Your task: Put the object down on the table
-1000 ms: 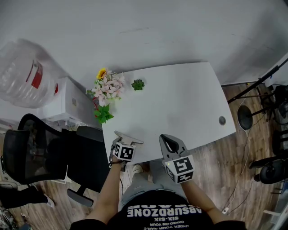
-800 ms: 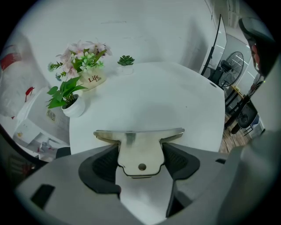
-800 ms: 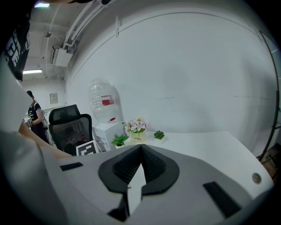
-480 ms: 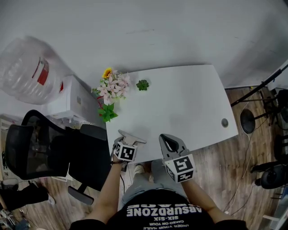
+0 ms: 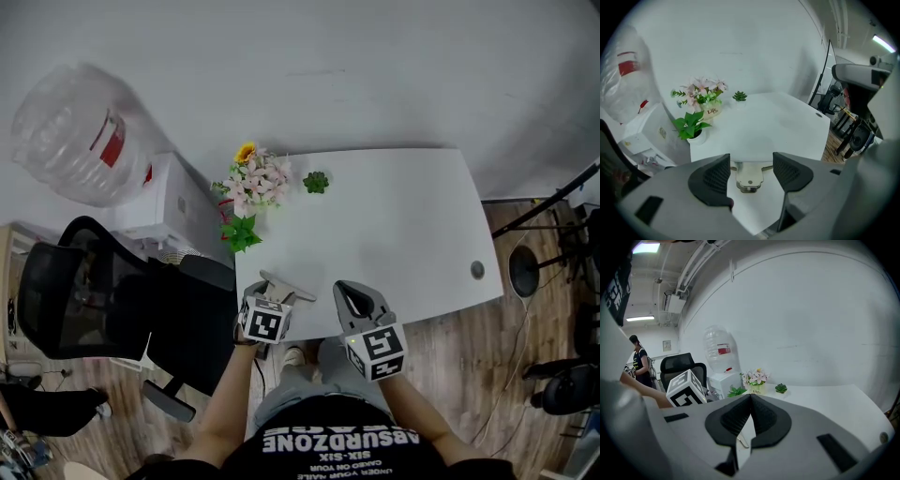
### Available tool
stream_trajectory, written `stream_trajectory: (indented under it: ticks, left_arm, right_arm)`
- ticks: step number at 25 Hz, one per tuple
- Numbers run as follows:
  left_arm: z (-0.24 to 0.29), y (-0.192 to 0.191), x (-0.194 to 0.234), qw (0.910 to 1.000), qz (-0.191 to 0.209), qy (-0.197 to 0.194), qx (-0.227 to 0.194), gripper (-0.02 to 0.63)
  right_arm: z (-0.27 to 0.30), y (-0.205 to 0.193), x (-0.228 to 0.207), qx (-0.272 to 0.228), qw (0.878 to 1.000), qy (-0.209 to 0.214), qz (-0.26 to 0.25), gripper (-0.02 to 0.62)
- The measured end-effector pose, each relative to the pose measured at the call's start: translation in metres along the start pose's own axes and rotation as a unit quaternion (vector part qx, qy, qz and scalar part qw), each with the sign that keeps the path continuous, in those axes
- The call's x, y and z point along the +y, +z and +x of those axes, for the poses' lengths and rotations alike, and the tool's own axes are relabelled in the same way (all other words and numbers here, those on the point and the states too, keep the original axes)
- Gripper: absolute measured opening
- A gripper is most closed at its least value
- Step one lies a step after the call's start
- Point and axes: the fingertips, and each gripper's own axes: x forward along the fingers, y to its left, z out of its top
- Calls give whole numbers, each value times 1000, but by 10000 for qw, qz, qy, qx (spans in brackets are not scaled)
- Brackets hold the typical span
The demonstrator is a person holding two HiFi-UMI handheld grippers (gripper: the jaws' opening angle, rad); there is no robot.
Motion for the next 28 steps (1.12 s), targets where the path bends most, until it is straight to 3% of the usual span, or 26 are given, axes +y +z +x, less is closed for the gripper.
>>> stream_trajectory:
  ticks: [6,20,28]
  left_arm:
    - [-24,17,0,9992,102,126,-375,274]
    - [-70,33,10,9925,-88,592,-1064,56]
    - [-88,42,12,9878,-179,739,-1360,6]
  right_arm:
    - [3,3,9,-30,9999,141,-21,-2]
    - [12,10,29,-83,9988,465,-115,-2]
    - [17,14,38,-107,9977,654,-142,-2]
